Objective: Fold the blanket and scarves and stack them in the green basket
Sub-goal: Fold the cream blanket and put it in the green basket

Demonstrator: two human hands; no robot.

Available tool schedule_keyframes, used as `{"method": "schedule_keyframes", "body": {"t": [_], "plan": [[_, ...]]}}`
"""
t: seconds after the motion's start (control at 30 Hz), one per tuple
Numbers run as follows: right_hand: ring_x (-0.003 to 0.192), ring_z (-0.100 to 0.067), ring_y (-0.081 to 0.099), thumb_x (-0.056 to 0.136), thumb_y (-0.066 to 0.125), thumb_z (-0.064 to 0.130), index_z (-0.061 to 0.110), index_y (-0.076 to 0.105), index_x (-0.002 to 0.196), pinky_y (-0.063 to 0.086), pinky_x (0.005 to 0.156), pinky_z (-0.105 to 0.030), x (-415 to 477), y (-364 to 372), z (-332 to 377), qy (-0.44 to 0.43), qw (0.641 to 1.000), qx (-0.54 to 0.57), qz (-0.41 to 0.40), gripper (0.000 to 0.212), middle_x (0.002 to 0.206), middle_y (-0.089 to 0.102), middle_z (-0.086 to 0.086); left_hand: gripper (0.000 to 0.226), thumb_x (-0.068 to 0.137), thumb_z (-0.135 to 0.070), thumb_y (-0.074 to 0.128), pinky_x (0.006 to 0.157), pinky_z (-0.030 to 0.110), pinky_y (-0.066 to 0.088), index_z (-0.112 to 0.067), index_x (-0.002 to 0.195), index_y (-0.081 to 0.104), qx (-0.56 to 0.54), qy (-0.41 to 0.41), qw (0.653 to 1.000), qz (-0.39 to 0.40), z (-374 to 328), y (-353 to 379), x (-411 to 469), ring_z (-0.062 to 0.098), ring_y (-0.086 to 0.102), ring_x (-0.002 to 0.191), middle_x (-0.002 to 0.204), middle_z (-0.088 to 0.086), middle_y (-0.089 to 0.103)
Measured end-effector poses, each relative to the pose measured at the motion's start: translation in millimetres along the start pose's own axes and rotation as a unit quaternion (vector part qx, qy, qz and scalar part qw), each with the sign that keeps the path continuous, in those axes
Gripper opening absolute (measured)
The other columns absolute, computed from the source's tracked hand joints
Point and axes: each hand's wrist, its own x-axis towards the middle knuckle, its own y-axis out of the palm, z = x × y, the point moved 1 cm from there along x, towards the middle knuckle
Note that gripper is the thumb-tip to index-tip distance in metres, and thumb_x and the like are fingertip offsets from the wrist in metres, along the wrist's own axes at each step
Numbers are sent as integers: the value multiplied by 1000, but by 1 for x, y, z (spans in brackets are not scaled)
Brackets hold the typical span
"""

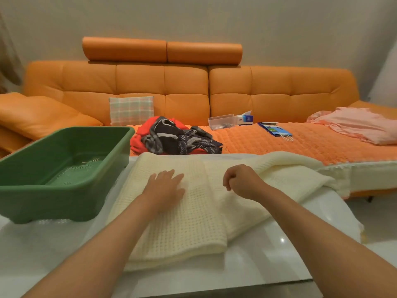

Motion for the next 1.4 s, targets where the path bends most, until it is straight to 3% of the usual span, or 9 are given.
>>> {"method": "schedule_keyframes", "body": {"t": [0.13, 0.3, 0.47, 0.7, 0.9, 1.0, 1.17, 1.3, 1.4], "plan": [[64, -11, 58, 71, 45, -2, 21, 69, 66, 45, 55, -23, -35, -30, -29, 7, 992, -94, 87, 33, 74, 70, 2, 26, 97, -46, 51, 97, 36, 45, -35, 119, 58, -114, 138, 980, -84, -65, -27, -22, 12, 53, 112, 123, -12, 55], [96, -15, 54, 77, 60, 18, 38, 58, 98, 48, 79, -28, -61, -50, -74, 35, 945, -279, 169, 29, 103, 54, 9, 40, 76, -67, 66, 76, 31, 50, -34, 97, 57, -125, 233, 963, 56, -128, -29, -53, 5, 54, 85, 97, -15, 57], [107, -18, 54, 92, 57, 24, 33, 64, 113, 38, 84, -29, -60, -55, -100, -21, 938, -342, 45, 24, 115, 58, 7, 41, 74, -55, 74, 67, 26, 43, -35, 99, 49, -60, 251, 963, 80, -141, -12, -57, 7, 53, 82, 98, -14, 58], [89, -23, 57, 106, 36, 25, 24, 52, 103, 41, 74, -35, -62, -69, -96, -36, 995, -72, -59, 16, 97, 61, -1, 28, 99, -13, 47, 68, 20, 41, -29, 122, 52, -213, 166, 961, 64, -128, -16, -41, 4, 53, 82, 99, -10, 57], [82, -20, 53, 73, 68, 29, 35, 30, 128, 42, 64, -30, -67, -67, -84, -91, 964, -251, 1, 68, 109, 44, 3, 22, 103, -22, 34, 77, 30, 43, -28, 115, 51, -289, 136, 944, 82, -137, -9, -47, 16, 55, 90, 103, -5, 59], [77, -21, 51, 78, 58, 3, 31, 35, 118, 39, 57, -29, -62, -63, -85, -103, 948, -301, -6, 54, 109, 40, 0, 30, 87, -54, 60, 63, 28, 39, -33, 107, 50, -256, 154, 952, 58, -143, -6, -52, 10, 53, 74, 84, -11, 55], [90, -19, 55, 81, 49, 2, 26, 59, 83, 49, 78, -35, -73, -75, -78, -79, 958, -275, 25, 26, 98, 58, 4, 38, 80, -26, 65, 69, 24, 47, -37, 112, 47, -201, 212, 954, 71, -150, -5, -57, 7, 56, 87, 106, -15, 56], [61, -14, 47, 82, 53, 7, 18, 51, 57, 37, 57, -26, -96, -83, -63, 42, 954, -241, 172, 27, 63, 52, 5, 19, 91, -33, 53, 87, 30, 52, -35, 103, 67, -304, 199, 918, 157, -151, -15, -58, 3, 65, 91, 99, -15, 69], [64, -12, 62, 86, 57, 17, 18, 68, 68, 48, 61, -24, -101, -76, -62, 63, 961, -178, 203, 21, 71, 69, 7, 22, 99, -28, 51, 97, 27, 46, -33, 99, 72, -325, 170, 930, 31, -140, -13, -50, -2, 60, 103, 107, -18, 68]]}}
